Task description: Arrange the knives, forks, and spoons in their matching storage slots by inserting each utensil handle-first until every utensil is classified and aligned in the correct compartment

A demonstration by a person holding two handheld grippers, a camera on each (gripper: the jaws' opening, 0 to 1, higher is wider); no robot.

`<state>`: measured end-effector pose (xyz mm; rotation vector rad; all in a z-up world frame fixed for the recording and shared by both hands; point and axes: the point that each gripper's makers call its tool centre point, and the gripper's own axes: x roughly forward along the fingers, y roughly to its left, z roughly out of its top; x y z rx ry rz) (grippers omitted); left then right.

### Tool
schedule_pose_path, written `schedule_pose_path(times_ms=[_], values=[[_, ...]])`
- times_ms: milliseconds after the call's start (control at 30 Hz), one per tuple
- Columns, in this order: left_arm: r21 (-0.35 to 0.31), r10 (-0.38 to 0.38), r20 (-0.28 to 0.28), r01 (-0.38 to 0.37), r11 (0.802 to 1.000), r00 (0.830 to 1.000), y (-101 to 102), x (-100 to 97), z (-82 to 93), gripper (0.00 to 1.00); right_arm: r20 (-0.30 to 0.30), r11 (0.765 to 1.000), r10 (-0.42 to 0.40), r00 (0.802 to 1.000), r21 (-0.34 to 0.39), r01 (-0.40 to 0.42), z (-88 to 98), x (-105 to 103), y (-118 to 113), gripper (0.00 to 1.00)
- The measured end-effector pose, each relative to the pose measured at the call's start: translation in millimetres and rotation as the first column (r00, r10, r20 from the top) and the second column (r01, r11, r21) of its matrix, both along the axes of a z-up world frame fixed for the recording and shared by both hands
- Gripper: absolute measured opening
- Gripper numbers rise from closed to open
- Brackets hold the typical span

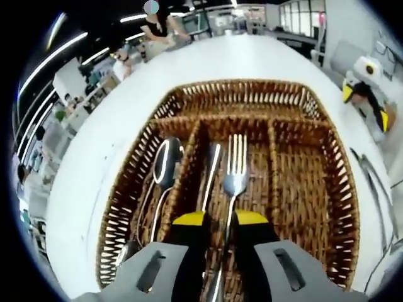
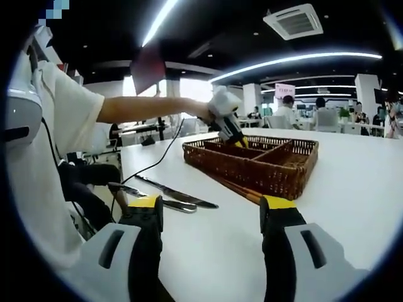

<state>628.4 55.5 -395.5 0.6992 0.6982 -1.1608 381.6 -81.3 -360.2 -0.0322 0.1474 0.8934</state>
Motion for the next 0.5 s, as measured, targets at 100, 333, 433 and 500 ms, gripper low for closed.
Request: schedule_pose_path(times_ms=[100, 333, 433, 500], values=[[-0.018, 0.032, 0.020, -0.032, 0.999, 0.999, 3, 6.2, 2.3, 0.22, -0.004, 1.000, -0.005, 1.000, 0.001, 0.005, -0.7, -1, -2, 0.64], [-0.083, 0.064, 0.013, -0.062, 0.995, 0.998, 8, 4.7, 9.0, 0.22, 0.007, 1.000, -0.006, 1.000, 0.012, 0.006, 4.5, -3, -1, 0.65], [-0.107, 0.108, -0.011, -0.108, 0.988, 0.994, 13, 6.6, 11.6, 0.24, 0.001, 1.000, 0.001, 1.000, 0.020, -0.001, 3.8, -4, 3, 0.65], [-0.144, 0.158, -0.046, -0.163, 0.976, 0.986, 16, 7.2, 18.1, 0.27, 0.004, 1.000, 0.009, 1.000, 0.002, -0.009, 2.8, -5, 7, 0.65]])
